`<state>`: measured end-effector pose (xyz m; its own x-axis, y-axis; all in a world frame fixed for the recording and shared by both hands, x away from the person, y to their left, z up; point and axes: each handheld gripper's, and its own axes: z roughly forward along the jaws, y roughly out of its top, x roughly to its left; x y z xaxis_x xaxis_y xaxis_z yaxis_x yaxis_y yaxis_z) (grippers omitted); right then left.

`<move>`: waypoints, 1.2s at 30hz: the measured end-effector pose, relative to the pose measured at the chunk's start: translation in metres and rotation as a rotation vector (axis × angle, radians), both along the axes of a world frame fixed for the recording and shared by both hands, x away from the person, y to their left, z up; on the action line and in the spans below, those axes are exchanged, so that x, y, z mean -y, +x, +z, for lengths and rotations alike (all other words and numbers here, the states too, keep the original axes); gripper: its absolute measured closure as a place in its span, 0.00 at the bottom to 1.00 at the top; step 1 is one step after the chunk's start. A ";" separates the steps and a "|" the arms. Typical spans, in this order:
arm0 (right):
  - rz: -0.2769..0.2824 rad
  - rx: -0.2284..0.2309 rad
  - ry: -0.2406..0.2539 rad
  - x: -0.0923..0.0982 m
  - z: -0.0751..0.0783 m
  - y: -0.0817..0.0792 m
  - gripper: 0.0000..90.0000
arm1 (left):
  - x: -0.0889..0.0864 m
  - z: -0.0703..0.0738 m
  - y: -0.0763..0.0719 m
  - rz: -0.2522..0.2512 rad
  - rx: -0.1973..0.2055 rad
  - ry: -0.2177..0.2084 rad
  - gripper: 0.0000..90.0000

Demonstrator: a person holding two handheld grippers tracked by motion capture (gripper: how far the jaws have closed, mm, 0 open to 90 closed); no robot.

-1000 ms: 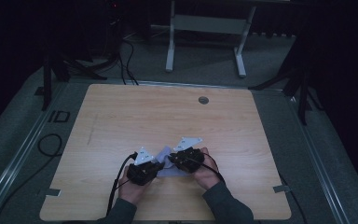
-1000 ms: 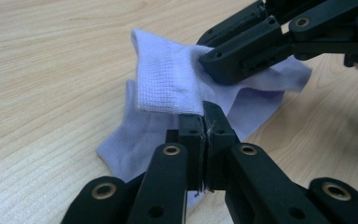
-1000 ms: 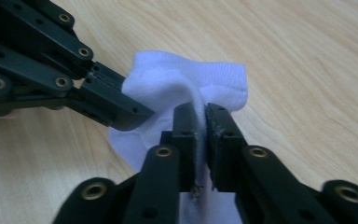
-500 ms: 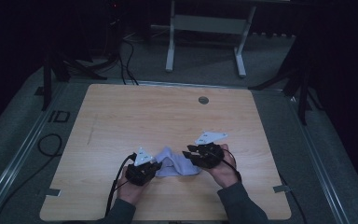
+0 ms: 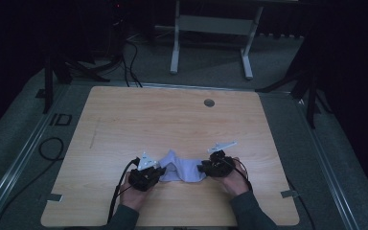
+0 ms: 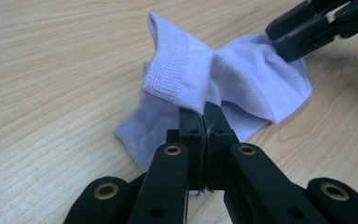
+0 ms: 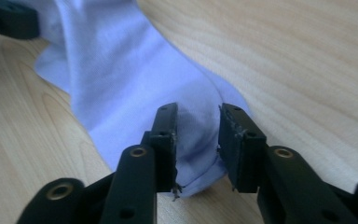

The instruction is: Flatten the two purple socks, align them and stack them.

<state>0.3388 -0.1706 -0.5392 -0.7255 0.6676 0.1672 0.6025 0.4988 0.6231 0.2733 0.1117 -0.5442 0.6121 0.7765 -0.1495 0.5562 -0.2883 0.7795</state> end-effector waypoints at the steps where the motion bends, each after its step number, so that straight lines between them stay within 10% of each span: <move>1: 0.003 -0.003 -0.004 0.000 -0.002 0.001 0.77 | -0.001 0.000 0.000 -0.001 -0.005 -0.007 0.99; 23: -0.035 -0.026 -0.005 -0.001 -0.009 0.001 0.85 | -0.021 -0.002 -0.001 -0.028 -0.202 -0.171 0.98; 36: -0.043 -0.021 -0.004 -0.002 -0.009 0.000 0.86 | -0.001 -0.012 -0.002 0.044 -0.138 0.107 0.97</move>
<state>0.3389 -0.1690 -0.5486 -0.6927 0.6987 0.1790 0.6362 0.4749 0.6081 0.2714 0.1125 -0.5565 0.5563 0.8182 -0.1451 0.6697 -0.3381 0.6612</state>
